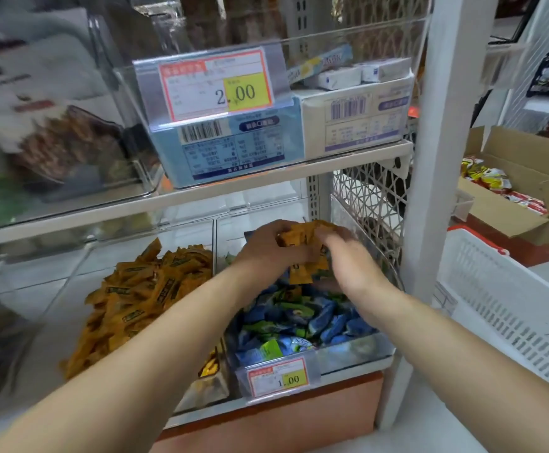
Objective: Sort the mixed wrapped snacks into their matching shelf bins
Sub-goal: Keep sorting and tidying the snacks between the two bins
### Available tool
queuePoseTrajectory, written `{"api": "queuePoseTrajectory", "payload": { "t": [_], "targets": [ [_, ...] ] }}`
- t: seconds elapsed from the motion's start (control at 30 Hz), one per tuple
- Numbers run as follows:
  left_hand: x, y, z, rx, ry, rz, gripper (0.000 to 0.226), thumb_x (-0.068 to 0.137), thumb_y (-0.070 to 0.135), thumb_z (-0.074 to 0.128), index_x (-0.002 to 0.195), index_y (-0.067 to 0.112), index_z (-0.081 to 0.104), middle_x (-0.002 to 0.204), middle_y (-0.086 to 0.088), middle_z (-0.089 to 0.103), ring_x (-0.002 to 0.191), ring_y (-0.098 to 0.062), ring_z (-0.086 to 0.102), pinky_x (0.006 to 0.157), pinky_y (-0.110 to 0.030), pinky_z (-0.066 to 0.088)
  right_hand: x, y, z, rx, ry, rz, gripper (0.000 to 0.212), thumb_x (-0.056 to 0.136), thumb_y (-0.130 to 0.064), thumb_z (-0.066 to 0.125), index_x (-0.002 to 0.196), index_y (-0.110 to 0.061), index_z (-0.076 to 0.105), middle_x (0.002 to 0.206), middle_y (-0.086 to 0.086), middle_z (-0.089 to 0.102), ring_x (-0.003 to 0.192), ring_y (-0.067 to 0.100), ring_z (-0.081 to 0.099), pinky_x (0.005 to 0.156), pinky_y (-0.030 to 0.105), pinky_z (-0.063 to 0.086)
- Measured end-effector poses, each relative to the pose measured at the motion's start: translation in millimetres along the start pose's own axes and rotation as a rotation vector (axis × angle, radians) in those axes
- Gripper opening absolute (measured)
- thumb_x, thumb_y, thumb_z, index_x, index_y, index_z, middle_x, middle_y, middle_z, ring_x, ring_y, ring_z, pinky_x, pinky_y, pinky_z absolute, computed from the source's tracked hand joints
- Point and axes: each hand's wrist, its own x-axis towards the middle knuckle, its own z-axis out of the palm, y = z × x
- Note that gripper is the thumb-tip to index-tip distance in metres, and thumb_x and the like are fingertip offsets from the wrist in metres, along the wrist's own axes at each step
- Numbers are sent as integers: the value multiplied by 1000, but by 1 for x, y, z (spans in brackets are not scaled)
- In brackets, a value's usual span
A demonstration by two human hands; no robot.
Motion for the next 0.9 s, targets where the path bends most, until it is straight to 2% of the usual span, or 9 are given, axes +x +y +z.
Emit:
{"api": "queuePoseTrajectory", "payload": {
  "t": [0.07,0.17,0.3,0.37,0.57,0.63,0.7,0.8,0.9],
  "targets": [
    [-3,-5,2,69,18,4,41,69,42,84,105,34,65,91,15,72,83,-1,69,72,-17,53,-2,1,11,164,-76,91,21,100,-38,52,115,-26,60,110,5,69,96,25,71,78,49,62],
    [-9,-10,2,203,-18,18,40,79,38,80,113,32,61,96,19,66,83,6,63,64,-7,45,0,6,12,199,-132,120,20,98,-27,60,115,-18,64,106,8,74,93,24,73,78,50,61],
    [-15,-3,-3,446,-55,91,46,72,54,80,109,39,58,92,22,64,85,6,59,67,-11,46,4,12,2,158,-262,112,19,93,-19,68,110,-12,69,103,11,76,98,29,72,84,49,60],
    [-16,0,-6,511,-34,97,48,66,58,82,105,41,59,88,22,64,84,6,58,71,-21,49,5,11,0,157,-316,114,24,91,-20,71,112,-9,68,102,12,76,96,30,72,81,44,60],
    [-16,10,-10,453,21,147,53,55,47,90,95,38,56,96,18,62,83,7,54,63,-13,39,4,8,-4,60,-370,97,33,86,-30,76,111,-11,67,79,0,72,78,17,70,72,35,58],
    [-18,13,-8,407,45,179,54,53,45,91,91,38,54,95,17,61,77,7,54,61,-15,38,3,6,-7,121,-399,147,28,88,-29,73,109,-11,67,75,1,71,78,17,71,72,37,59],
    [-21,15,-4,357,73,213,56,49,51,90,89,38,53,93,16,61,71,4,54,59,-17,39,2,4,-11,257,-424,224,23,92,-25,66,109,-10,70,84,7,74,82,21,74,75,42,61],
    [-24,20,-2,248,108,240,50,54,62,82,88,36,56,90,17,64,65,-2,59,59,-22,48,3,2,-14,268,-323,205,22,96,-20,60,112,-9,70,99,13,74,83,24,73,69,36,61],
    [-18,17,-11,259,143,197,29,79,54,73,92,32,60,87,18,65,73,3,61,60,-12,44,8,0,-20,237,-71,109,31,91,-15,69,118,-1,63,86,15,69,69,23,68,60,34,56]
  ]
}}
